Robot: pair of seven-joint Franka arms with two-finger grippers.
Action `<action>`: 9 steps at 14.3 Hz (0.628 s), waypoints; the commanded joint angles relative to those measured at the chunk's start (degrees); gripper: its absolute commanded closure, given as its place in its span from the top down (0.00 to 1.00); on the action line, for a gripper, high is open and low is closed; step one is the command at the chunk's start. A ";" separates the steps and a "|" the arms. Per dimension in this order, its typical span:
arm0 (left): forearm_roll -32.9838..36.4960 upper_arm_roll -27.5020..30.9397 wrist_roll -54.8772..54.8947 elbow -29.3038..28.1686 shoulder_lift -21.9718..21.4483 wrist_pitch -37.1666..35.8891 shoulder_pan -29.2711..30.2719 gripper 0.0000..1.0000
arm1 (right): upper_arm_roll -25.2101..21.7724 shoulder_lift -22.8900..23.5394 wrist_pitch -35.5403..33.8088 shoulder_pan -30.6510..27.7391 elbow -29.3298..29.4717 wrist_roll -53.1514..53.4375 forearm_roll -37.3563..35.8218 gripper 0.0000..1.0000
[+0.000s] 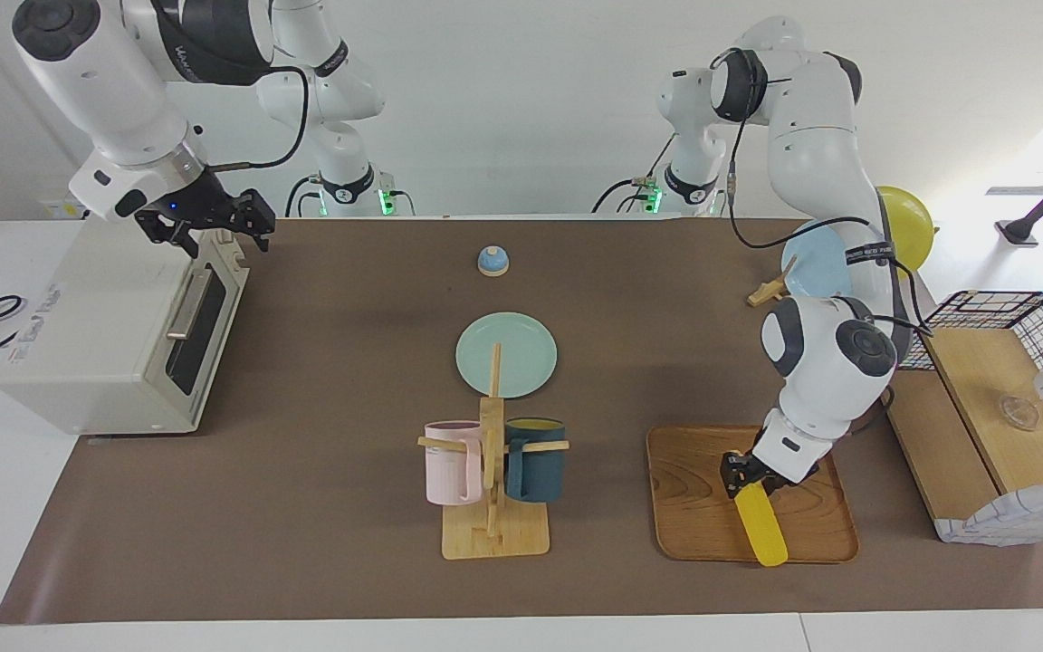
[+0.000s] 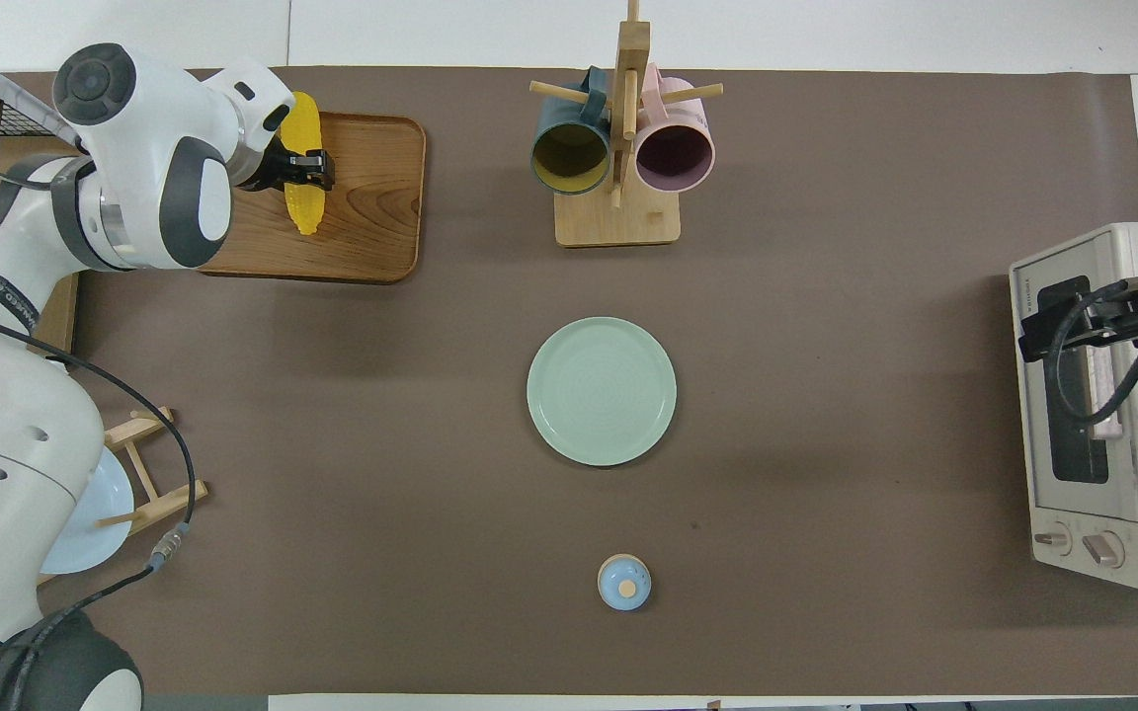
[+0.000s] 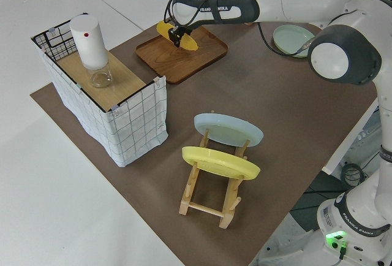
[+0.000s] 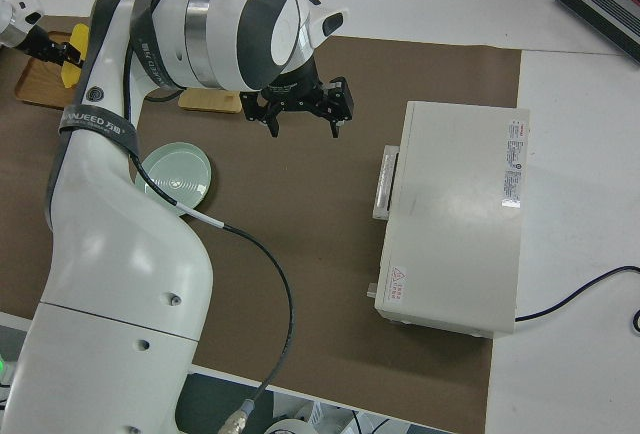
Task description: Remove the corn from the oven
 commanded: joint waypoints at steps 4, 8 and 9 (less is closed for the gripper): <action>-0.14 0.00 1.77 -2.88 -4.77 -2.90 0.54 1.00 | -0.10 -0.46 -0.26 0.13 0.88 1.22 1.34 1.00; -0.23 0.18 -0.15 -3.23 -14.33 -12.99 2.12 1.00 | -0.27 -1.07 0.44 -0.13 0.88 1.13 1.08 1.00; 0.03 0.44 -0.68 -3.15 -16.97 -16.85 2.12 1.00 | -0.27 -1.07 0.53 -0.13 0.88 1.13 1.08 1.00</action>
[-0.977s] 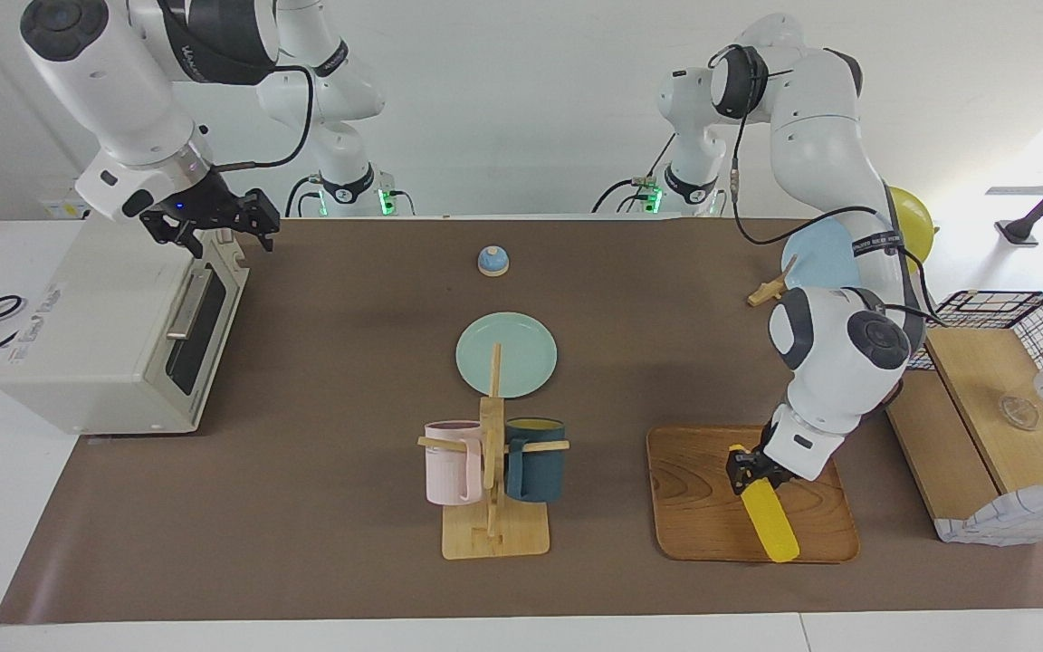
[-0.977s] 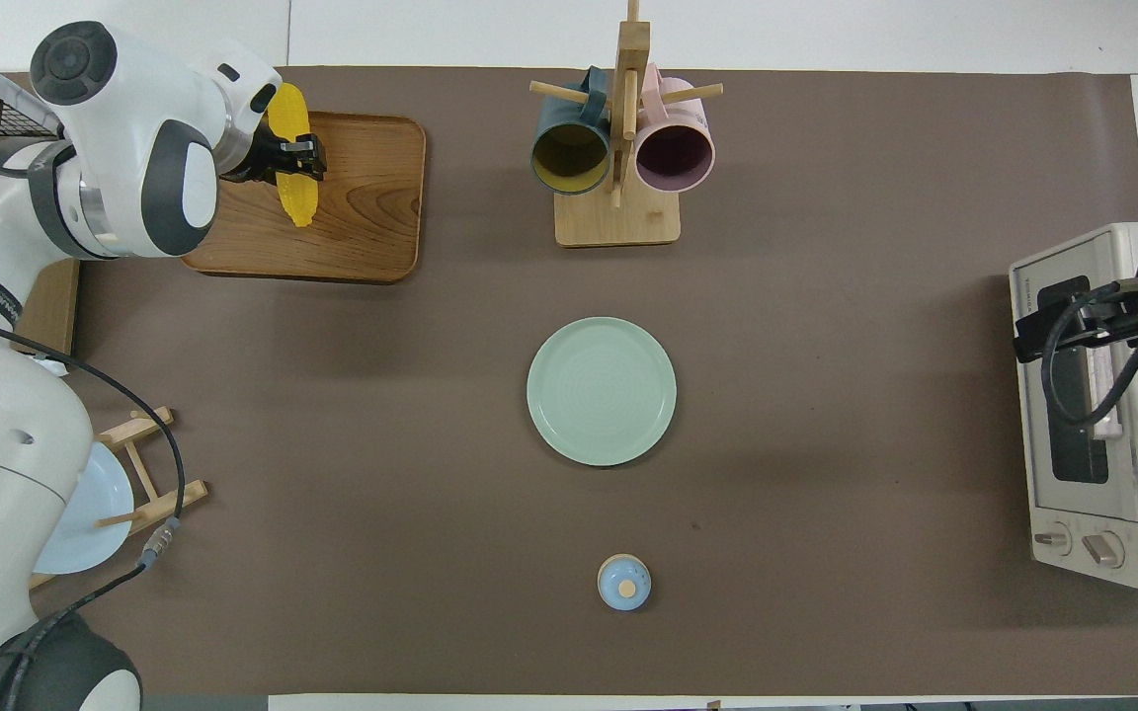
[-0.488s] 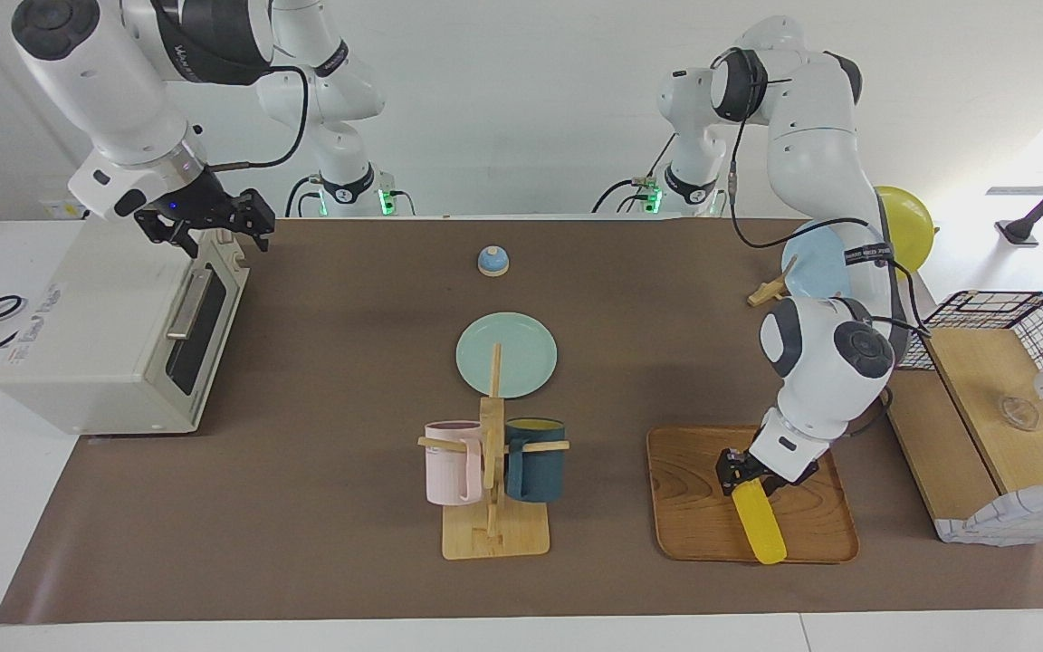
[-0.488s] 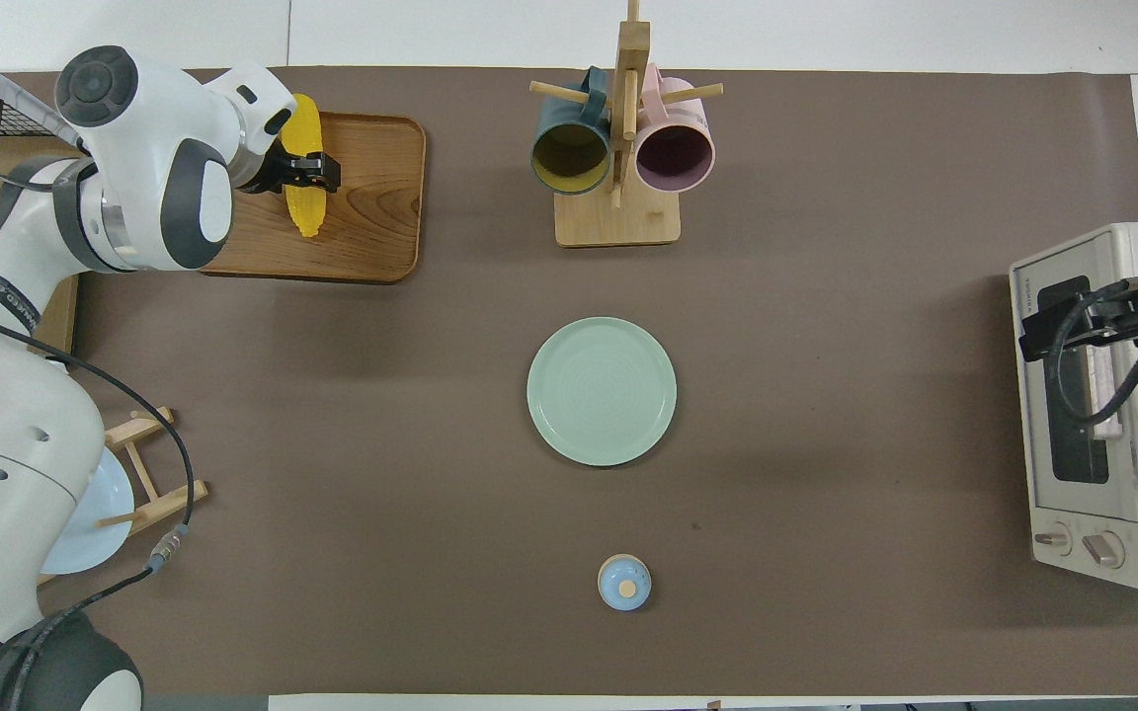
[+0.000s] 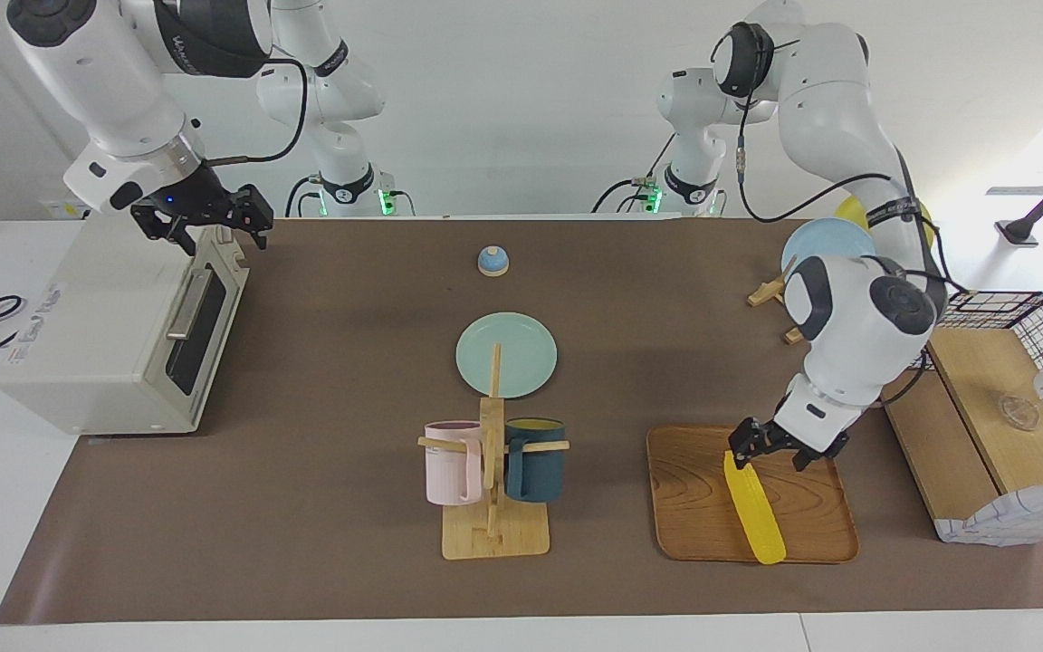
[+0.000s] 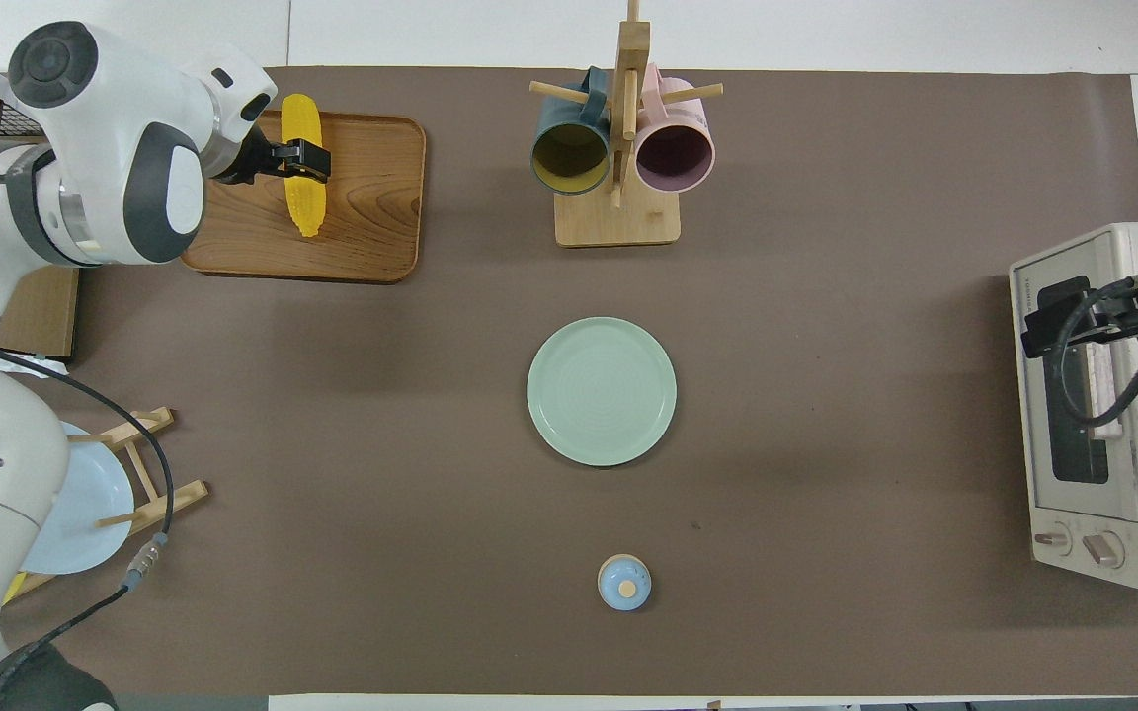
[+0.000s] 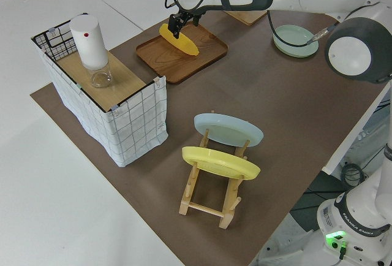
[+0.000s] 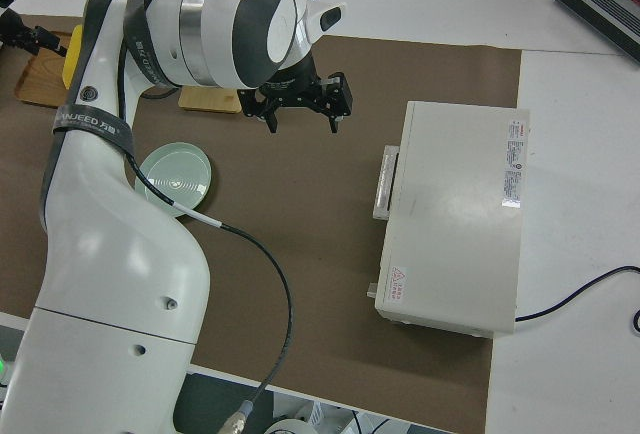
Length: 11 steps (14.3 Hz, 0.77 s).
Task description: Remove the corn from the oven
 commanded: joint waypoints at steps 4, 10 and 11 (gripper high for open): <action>4.07 1.20 -1.18 -2.66 -15.93 -20.06 0.70 1.00 | -0.26 -0.68 0.55 -0.39 -0.04 0.90 1.16 1.00; 5.22 2.16 -1.18 -3.36 -28.16 -41.16 -0.09 1.00 | -0.26 -0.68 0.55 -0.39 -0.04 0.81 1.07 1.00; 5.13 2.16 -1.27 -3.62 -28.96 -42.48 0.09 1.00 | -0.26 -0.68 0.55 -0.39 -0.04 0.81 1.07 1.00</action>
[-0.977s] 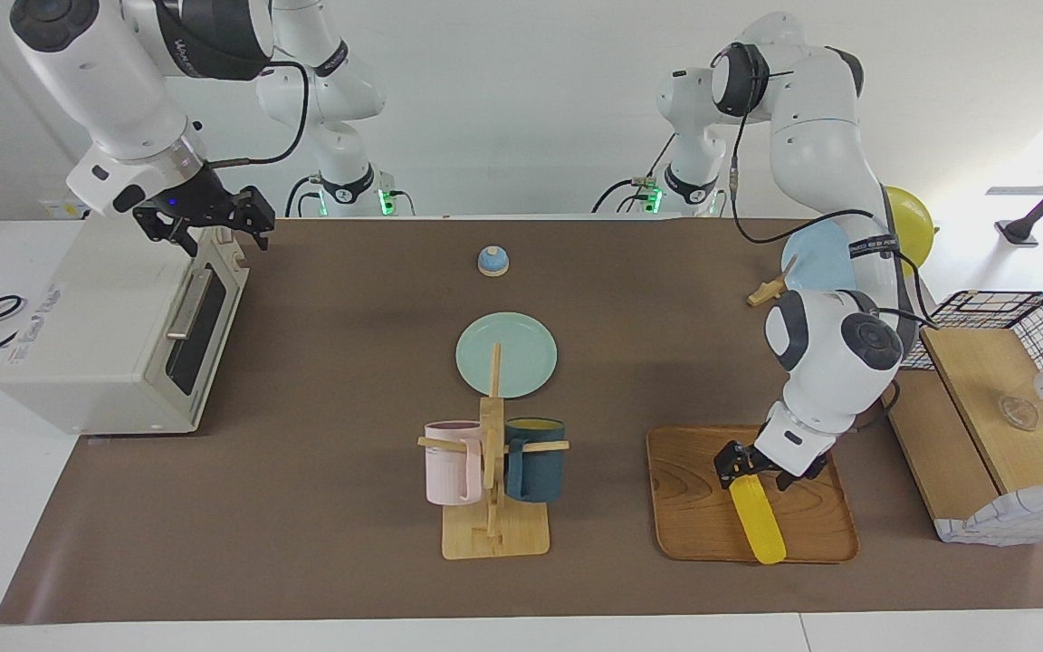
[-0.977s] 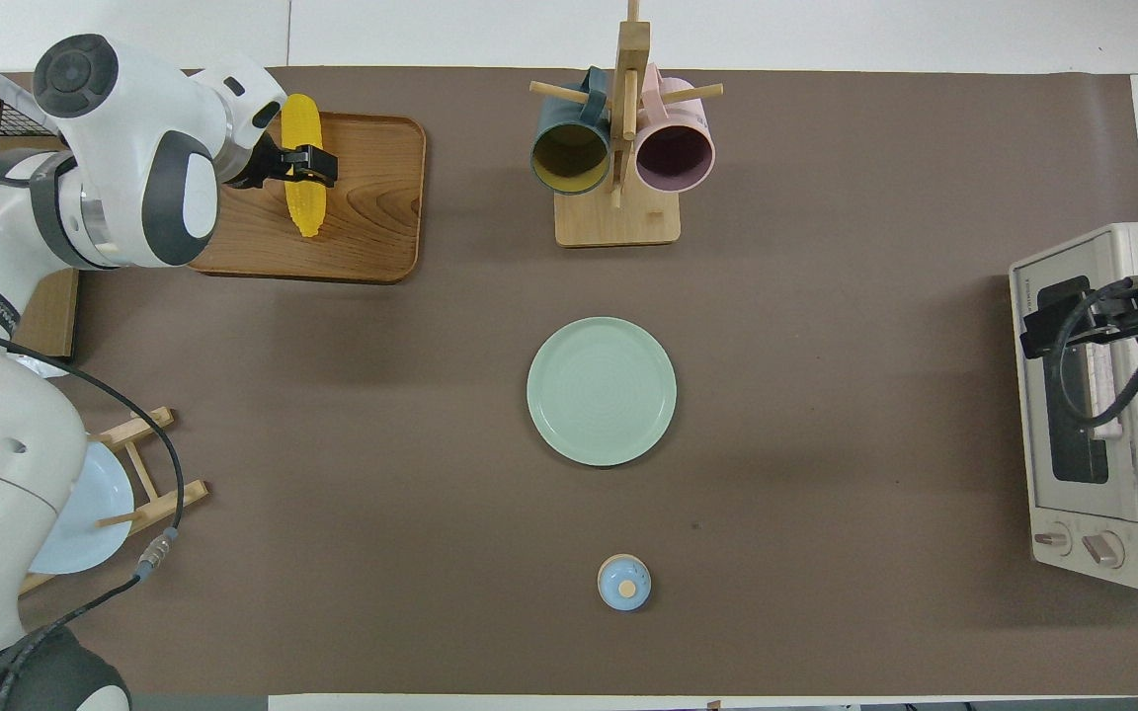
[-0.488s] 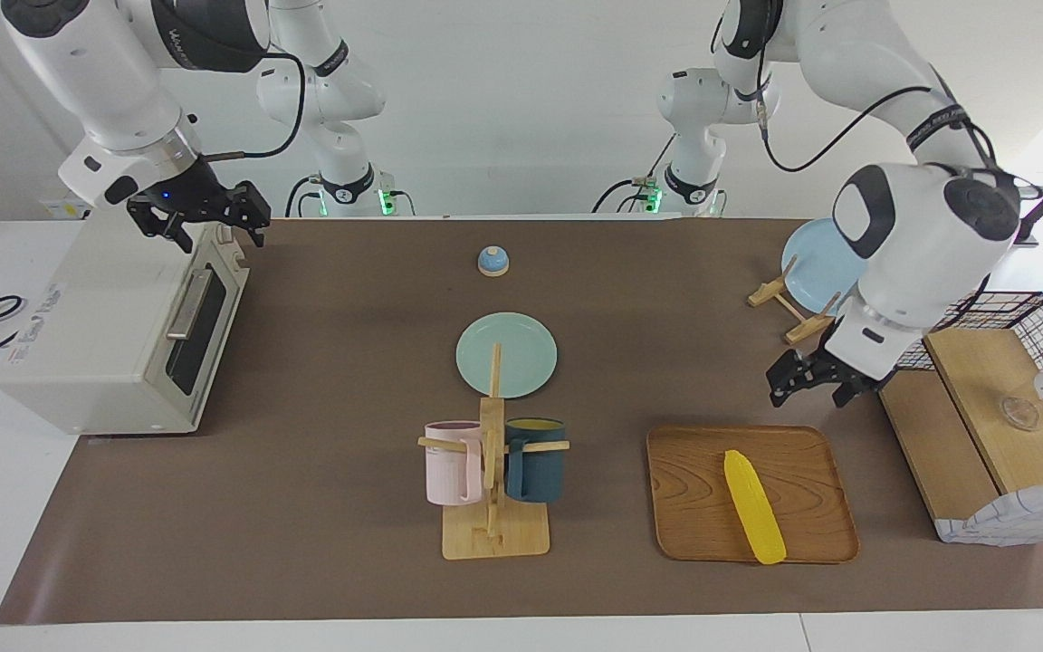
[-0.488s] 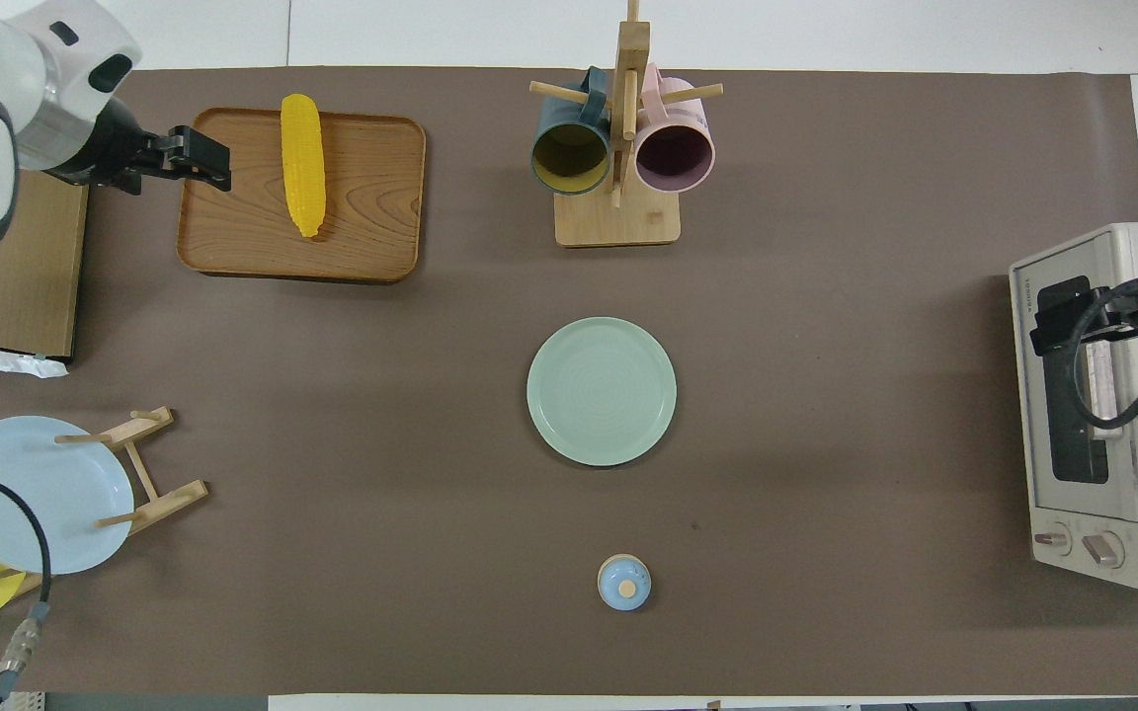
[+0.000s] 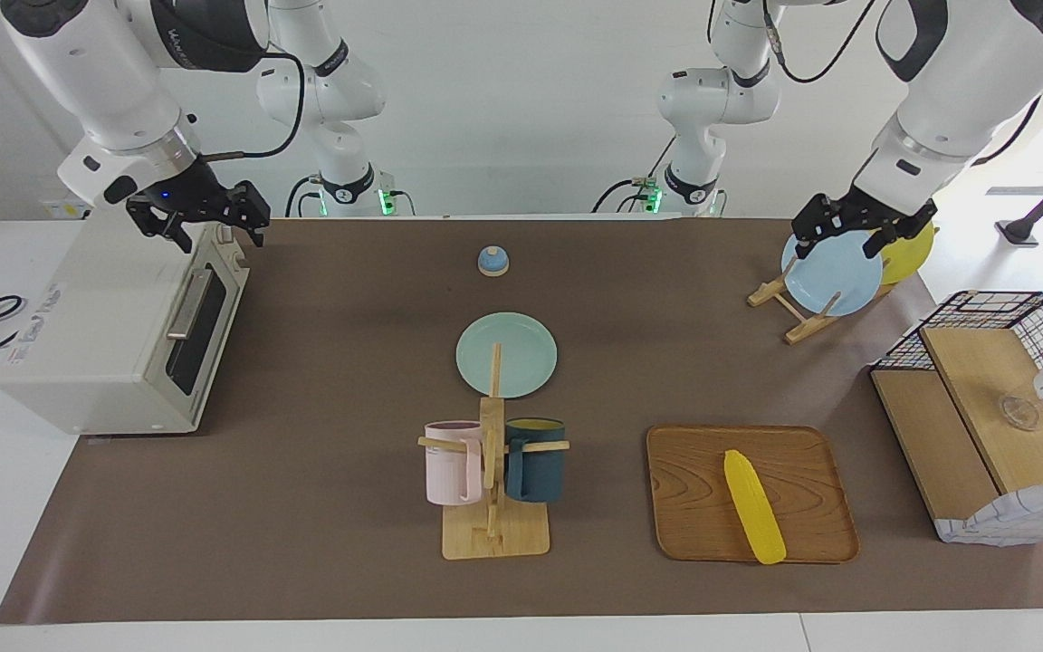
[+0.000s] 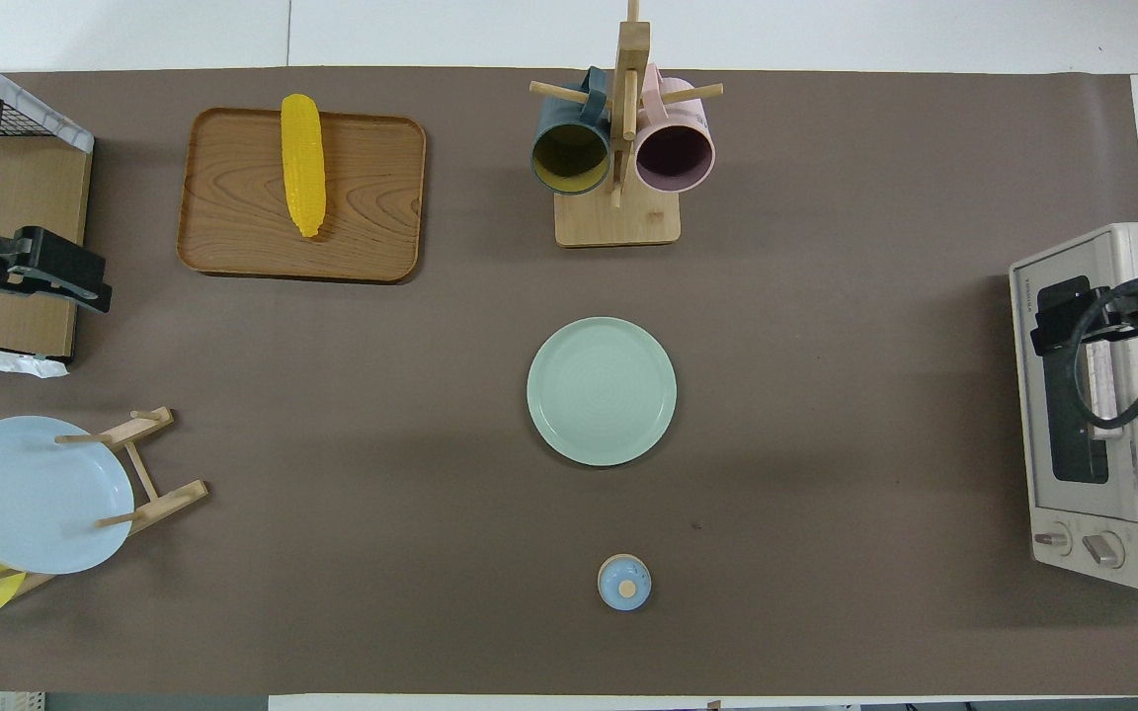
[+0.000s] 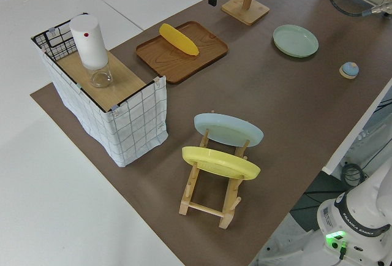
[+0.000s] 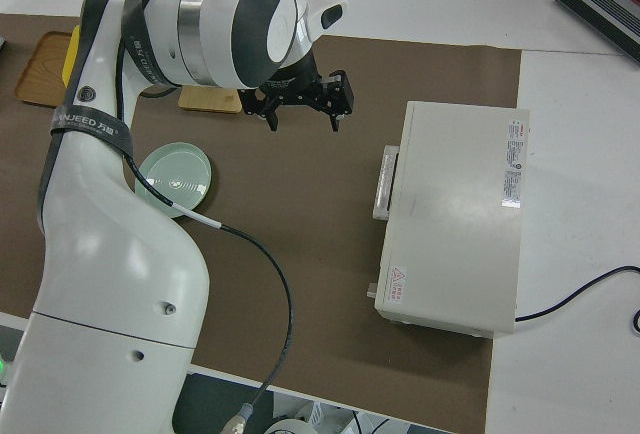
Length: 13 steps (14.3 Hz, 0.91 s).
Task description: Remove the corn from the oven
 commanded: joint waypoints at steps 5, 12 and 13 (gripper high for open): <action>0.48 0.10 -0.41 -12.70 -7.17 7.01 1.03 1.00 | -0.14 -0.55 0.55 -0.41 -0.25 0.72 1.07 1.00; -0.75 -0.16 -0.67 -12.28 -5.68 10.73 1.21 1.00 | -0.14 -0.55 0.55 -0.32 -0.25 0.72 1.07 1.00; -0.75 -0.16 -0.50 -12.45 -5.94 10.82 1.13 1.00 | -0.14 -0.55 0.55 -0.32 -0.34 0.72 1.07 1.00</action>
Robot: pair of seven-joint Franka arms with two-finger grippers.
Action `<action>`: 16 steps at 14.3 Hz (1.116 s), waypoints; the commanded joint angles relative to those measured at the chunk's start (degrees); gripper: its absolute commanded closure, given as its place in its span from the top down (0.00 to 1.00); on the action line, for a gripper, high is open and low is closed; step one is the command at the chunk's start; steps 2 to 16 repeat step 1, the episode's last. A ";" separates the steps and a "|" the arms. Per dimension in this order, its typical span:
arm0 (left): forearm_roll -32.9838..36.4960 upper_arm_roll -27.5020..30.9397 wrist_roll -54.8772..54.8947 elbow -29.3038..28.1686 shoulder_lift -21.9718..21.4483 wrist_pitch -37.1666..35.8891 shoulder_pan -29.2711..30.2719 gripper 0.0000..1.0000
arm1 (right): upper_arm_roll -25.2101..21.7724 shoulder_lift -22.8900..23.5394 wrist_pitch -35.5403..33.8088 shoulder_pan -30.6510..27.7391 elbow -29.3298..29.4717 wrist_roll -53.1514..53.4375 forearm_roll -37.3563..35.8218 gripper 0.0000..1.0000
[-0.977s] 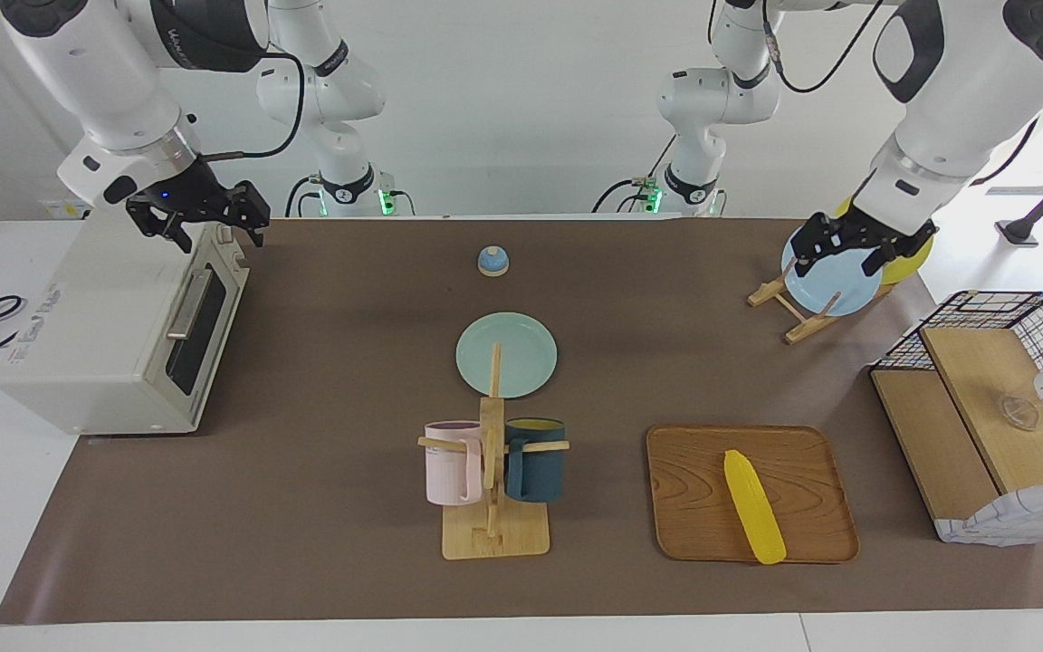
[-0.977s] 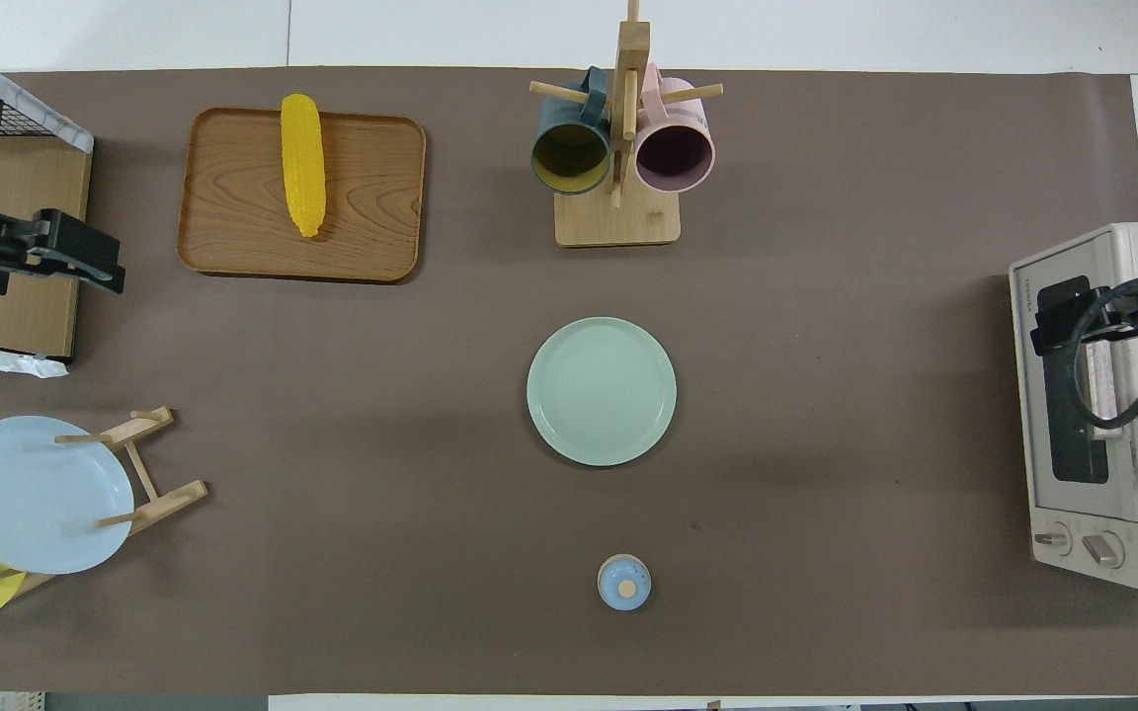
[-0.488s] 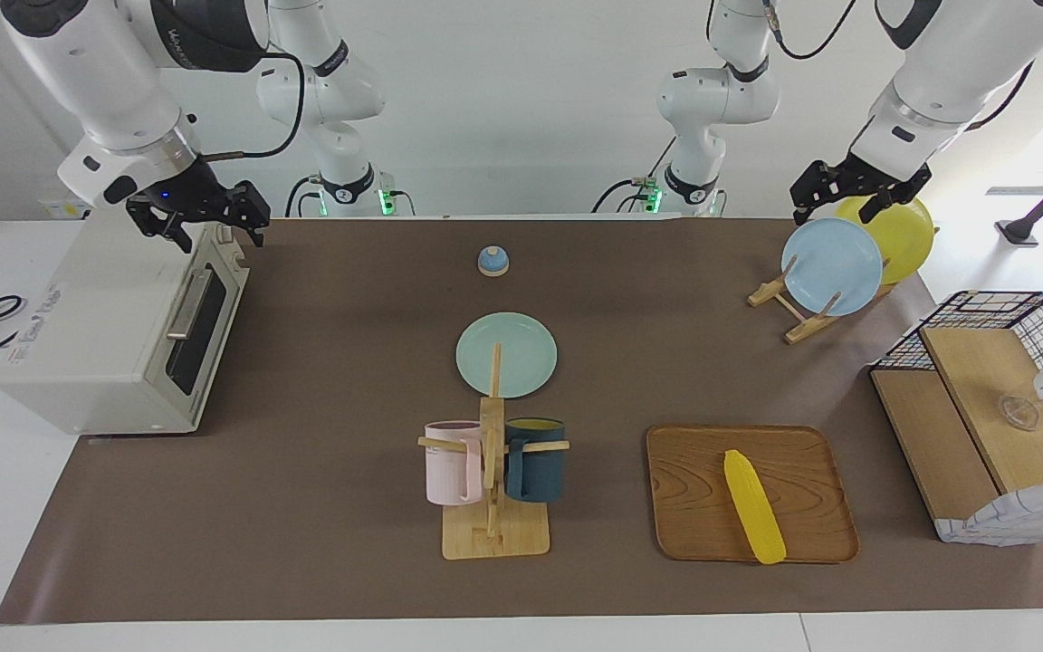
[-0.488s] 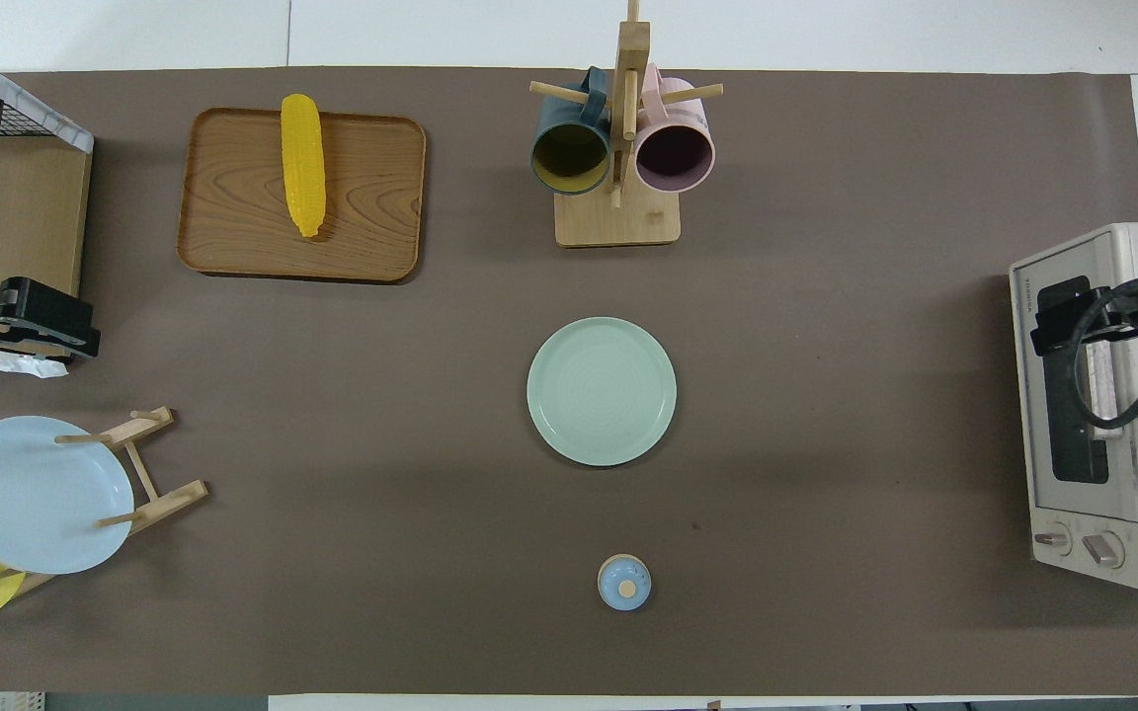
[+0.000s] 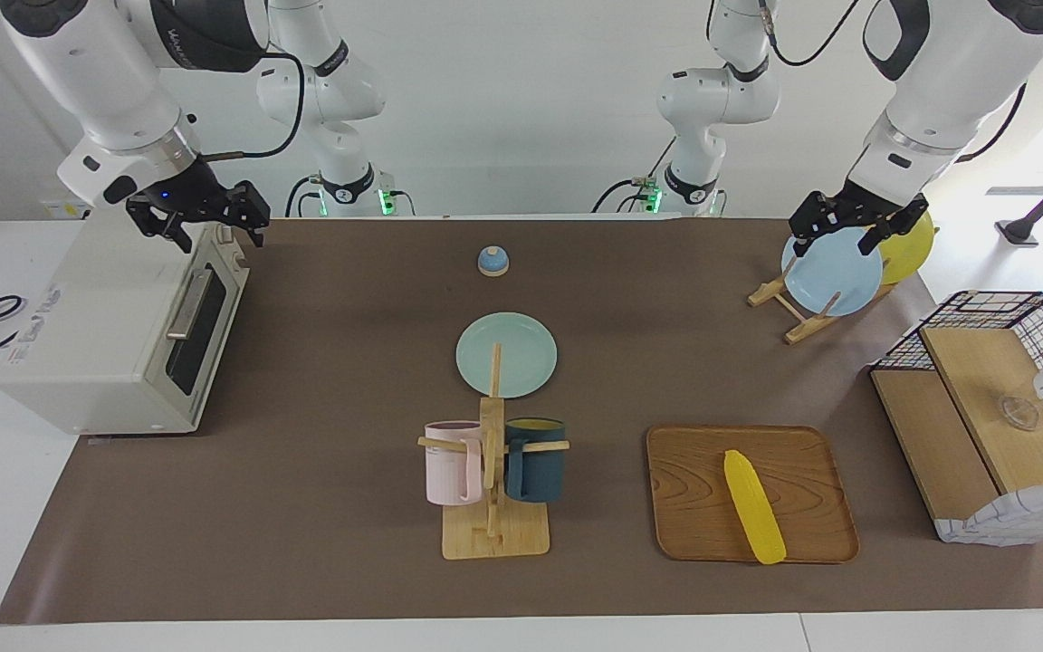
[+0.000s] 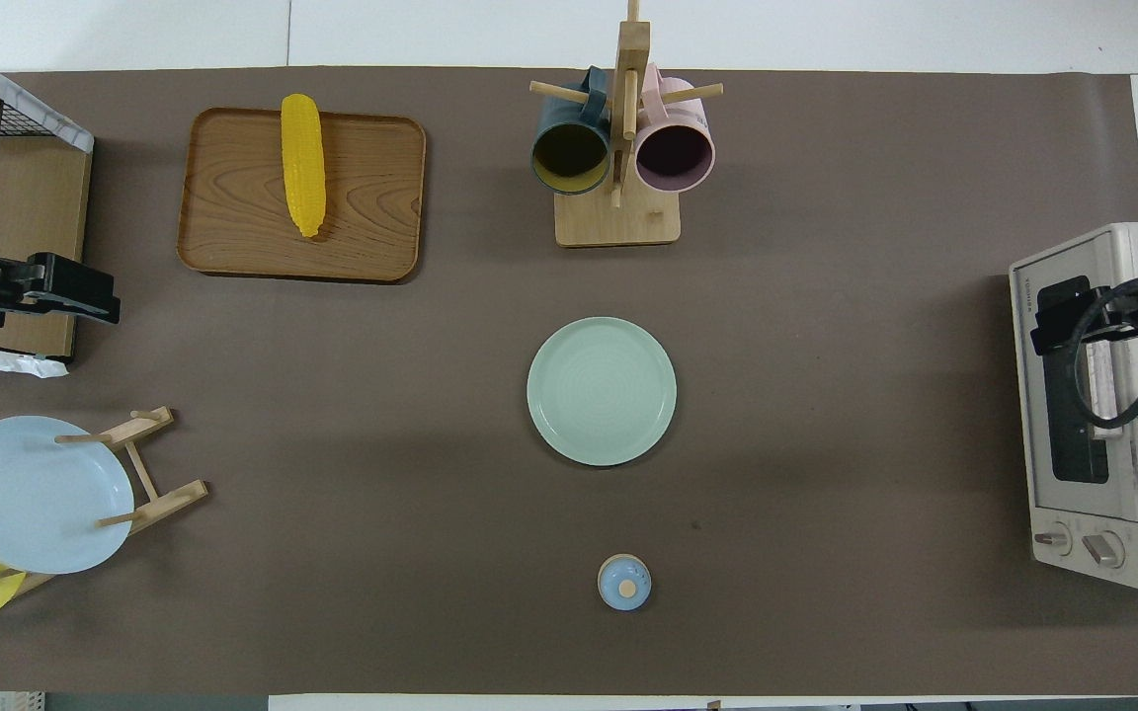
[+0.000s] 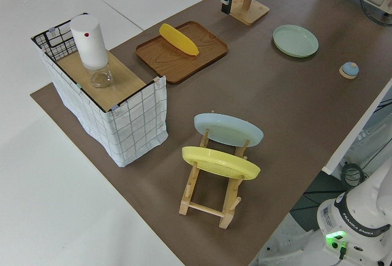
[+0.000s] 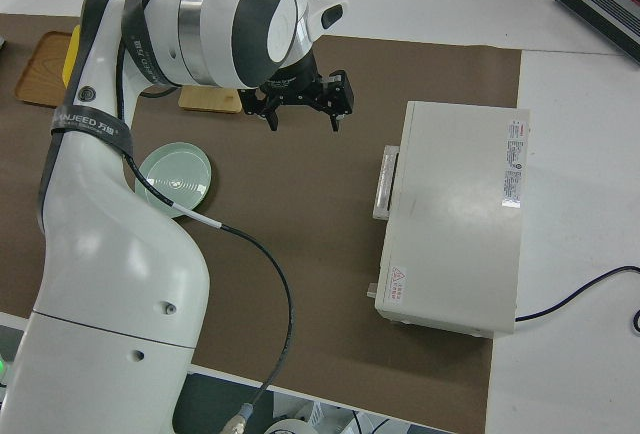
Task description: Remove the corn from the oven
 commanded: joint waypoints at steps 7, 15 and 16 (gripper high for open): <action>-0.62 -0.47 -0.20 -1.56 -1.42 0.57 0.62 1.00 | -0.13 -0.55 0.55 -0.31 -0.34 0.72 1.07 1.00; -0.62 -0.47 -0.20 -1.56 -1.42 0.57 0.62 1.00 | -0.13 -0.55 0.55 -0.31 -0.34 0.72 1.07 1.00; -0.62 -0.47 -0.20 -1.56 -1.42 0.57 0.62 1.00 | -0.13 -0.55 0.55 -0.31 -0.34 0.72 1.07 1.00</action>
